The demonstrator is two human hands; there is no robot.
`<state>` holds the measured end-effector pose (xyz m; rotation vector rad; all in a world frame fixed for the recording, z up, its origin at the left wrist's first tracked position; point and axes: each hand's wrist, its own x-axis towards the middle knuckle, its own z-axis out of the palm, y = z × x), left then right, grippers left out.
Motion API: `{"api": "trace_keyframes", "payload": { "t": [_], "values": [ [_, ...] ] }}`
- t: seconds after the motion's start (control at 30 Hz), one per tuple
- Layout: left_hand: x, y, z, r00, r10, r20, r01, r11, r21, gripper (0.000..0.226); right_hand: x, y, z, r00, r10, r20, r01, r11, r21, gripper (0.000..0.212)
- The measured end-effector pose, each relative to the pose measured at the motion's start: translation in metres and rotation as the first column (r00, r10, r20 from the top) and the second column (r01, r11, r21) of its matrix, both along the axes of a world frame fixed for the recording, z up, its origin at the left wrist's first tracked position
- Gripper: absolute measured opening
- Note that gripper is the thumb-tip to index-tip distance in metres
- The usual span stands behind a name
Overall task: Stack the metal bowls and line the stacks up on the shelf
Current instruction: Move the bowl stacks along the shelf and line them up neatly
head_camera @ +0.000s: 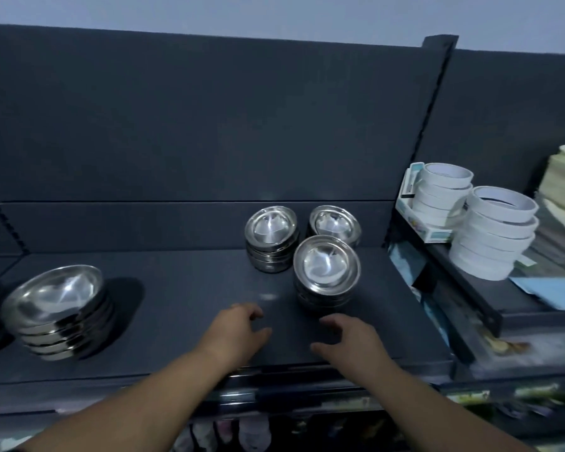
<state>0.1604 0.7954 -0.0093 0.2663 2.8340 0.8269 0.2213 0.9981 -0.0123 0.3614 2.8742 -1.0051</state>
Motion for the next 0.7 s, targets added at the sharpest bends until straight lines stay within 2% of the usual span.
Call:
{"api": "trace_keyframes", "payload": {
  "t": [0.1, 0.17, 0.23, 0.33, 0.47, 0.57, 0.7],
  "values": [
    [-0.006, 0.022, 0.001, 0.998, 0.060, 0.003, -0.060, 0.995, 0.077, 0.036, 0.001, 0.028, -0.002, 0.999, -0.038, -0.001, 0.038, 0.999, 0.019, 0.049],
    [-0.013, 0.034, 0.002, 0.991, 0.128, 0.046, -0.134, 0.971, 0.198, 0.034, -0.003, 0.042, -0.003, 0.996, -0.089, -0.022, 0.089, 0.996, -0.015, 0.042],
    [-0.019, 0.044, 0.004, 0.977, 0.167, 0.132, -0.204, 0.908, 0.365, 0.038, -0.011, 0.052, -0.001, 0.987, -0.155, -0.044, 0.152, 0.986, -0.071, 0.037],
    [-0.029, 0.058, 0.005, 0.963, 0.098, 0.251, -0.224, 0.811, 0.541, 0.050, -0.027, 0.063, 0.002, 0.964, -0.255, -0.069, 0.239, 0.954, -0.181, 0.035],
    [-0.040, 0.073, 0.005, 0.919, 0.039, 0.392, -0.296, 0.724, 0.623, 0.060, -0.045, 0.063, 0.008, 0.934, -0.356, -0.030, 0.309, 0.848, -0.431, 0.040],
    [-0.040, 0.080, 0.003, 0.883, -0.018, 0.469, -0.345, 0.653, 0.674, 0.055, -0.052, 0.060, 0.006, 0.943, -0.328, 0.053, 0.292, 0.740, -0.606, 0.036],
    [-0.036, 0.082, -0.002, 0.866, -0.091, 0.492, -0.354, 0.583, 0.731, 0.050, -0.057, 0.055, -0.002, 0.951, -0.303, 0.066, 0.265, 0.686, -0.678, 0.042]
  ]
}}
